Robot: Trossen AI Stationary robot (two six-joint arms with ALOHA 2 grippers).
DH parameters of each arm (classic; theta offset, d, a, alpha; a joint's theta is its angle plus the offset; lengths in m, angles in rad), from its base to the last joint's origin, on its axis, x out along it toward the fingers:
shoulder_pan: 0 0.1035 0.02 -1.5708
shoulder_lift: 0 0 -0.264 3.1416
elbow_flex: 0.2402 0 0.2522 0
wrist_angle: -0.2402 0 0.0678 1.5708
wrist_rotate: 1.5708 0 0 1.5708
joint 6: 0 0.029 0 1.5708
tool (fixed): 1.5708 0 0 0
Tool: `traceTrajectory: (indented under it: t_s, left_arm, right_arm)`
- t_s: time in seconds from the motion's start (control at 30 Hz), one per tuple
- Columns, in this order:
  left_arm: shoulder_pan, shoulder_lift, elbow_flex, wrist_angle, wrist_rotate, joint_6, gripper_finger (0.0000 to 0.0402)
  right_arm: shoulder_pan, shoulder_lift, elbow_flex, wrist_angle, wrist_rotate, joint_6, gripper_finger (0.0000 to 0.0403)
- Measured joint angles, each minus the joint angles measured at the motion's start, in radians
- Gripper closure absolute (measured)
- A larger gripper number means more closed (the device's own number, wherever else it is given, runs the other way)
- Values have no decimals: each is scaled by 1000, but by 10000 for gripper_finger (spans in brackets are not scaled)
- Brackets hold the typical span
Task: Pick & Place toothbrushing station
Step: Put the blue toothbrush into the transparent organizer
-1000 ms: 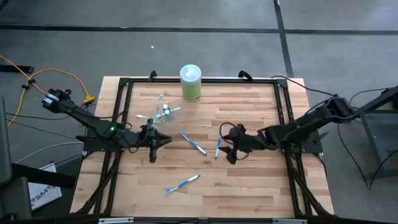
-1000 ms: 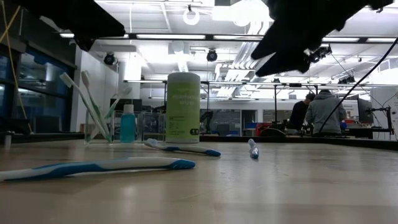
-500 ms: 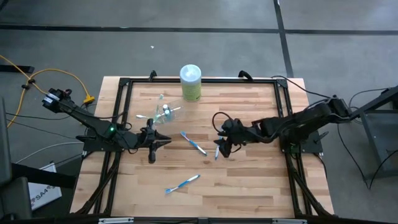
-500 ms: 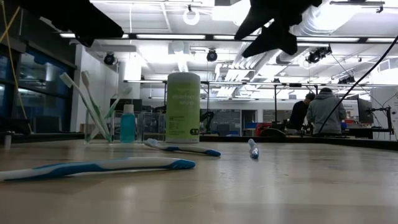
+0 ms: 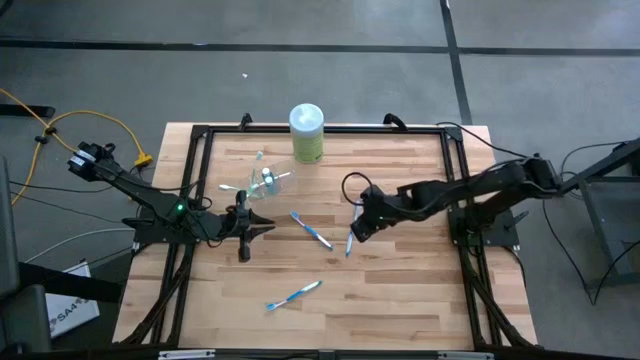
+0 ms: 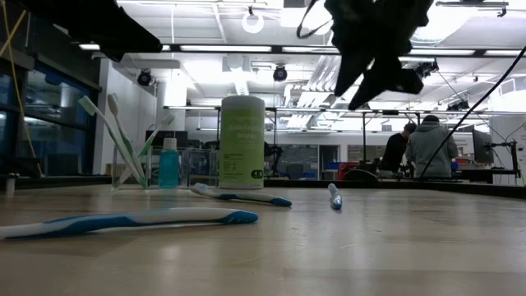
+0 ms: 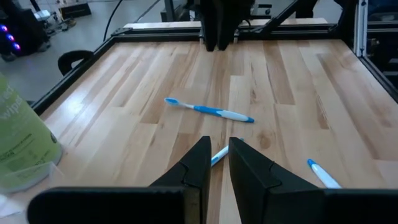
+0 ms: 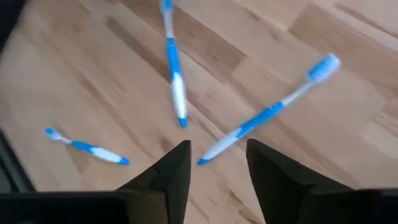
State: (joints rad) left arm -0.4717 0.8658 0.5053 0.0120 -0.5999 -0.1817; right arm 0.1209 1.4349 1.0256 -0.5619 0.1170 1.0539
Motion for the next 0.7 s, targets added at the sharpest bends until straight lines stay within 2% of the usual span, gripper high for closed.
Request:
traceTrajectory:
  t_s: [0.17,0.33,0.7]
  left_arm:
    - [0,0,0,3,0,10,348]
    - [0,0,0,3,0,10,348]
    - [-34,0,0,-14,1,33,348]
  right_arm:
    - [-44,84,0,8,-128,95,256]
    - [-50,178,1,40,-199,161,257]
    - [-59,312,1,167,-170,302,257]
